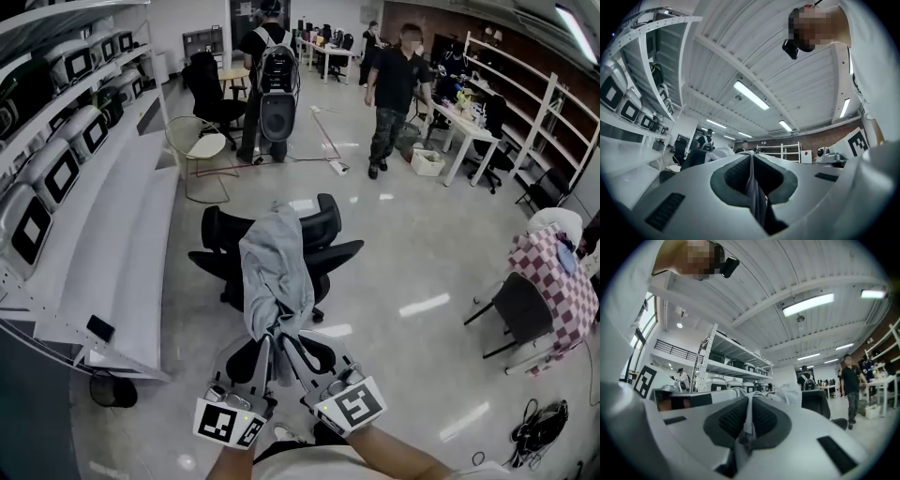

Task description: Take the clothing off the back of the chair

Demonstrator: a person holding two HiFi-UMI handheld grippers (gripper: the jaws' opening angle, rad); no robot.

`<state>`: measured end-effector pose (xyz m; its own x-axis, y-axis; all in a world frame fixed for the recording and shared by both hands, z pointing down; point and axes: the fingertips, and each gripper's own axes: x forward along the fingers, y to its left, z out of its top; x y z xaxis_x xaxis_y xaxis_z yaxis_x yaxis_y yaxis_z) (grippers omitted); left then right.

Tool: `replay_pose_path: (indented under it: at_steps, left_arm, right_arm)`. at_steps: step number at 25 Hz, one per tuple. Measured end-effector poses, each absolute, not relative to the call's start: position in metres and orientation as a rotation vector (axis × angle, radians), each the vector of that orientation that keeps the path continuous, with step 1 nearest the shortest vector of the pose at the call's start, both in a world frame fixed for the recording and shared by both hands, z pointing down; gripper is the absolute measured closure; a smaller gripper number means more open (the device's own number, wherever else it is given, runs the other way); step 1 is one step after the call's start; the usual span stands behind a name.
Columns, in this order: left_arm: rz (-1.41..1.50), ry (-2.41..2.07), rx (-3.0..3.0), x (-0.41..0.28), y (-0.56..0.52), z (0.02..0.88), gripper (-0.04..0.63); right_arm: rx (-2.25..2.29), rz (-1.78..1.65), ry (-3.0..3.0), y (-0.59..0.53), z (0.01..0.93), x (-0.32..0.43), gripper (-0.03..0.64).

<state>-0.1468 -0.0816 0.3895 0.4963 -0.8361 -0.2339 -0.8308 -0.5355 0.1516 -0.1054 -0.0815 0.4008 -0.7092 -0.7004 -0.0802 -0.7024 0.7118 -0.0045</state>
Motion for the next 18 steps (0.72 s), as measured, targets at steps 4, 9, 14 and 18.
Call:
replay_pose_path:
  at_steps: [4, 9, 14, 18]
  left_arm:
    - [-0.450, -1.534, 2.699, -0.148, -0.079, 0.385, 0.575]
    - [-0.374, -1.603, 2.571, -0.152, -0.090, 0.416, 0.575]
    - [-0.339, -1.669, 2.569, -0.145, -0.089, 0.413, 0.575]
    - [-0.254, -1.771, 2.545, -0.145, -0.095, 0.408, 0.575]
  right_arm:
    - [-1.115, 0.051, 2.829, -0.078, 0.390, -0.108, 0.592]
    - [-1.107, 0.001, 2.871, -0.088, 0.412, -0.100, 0.592]
    - [-1.108, 0.004, 2.864, -0.098, 0.411, -0.079, 0.592]
    - [-1.127, 0.024, 2.848, -0.106, 0.405, -0.065, 0.592]
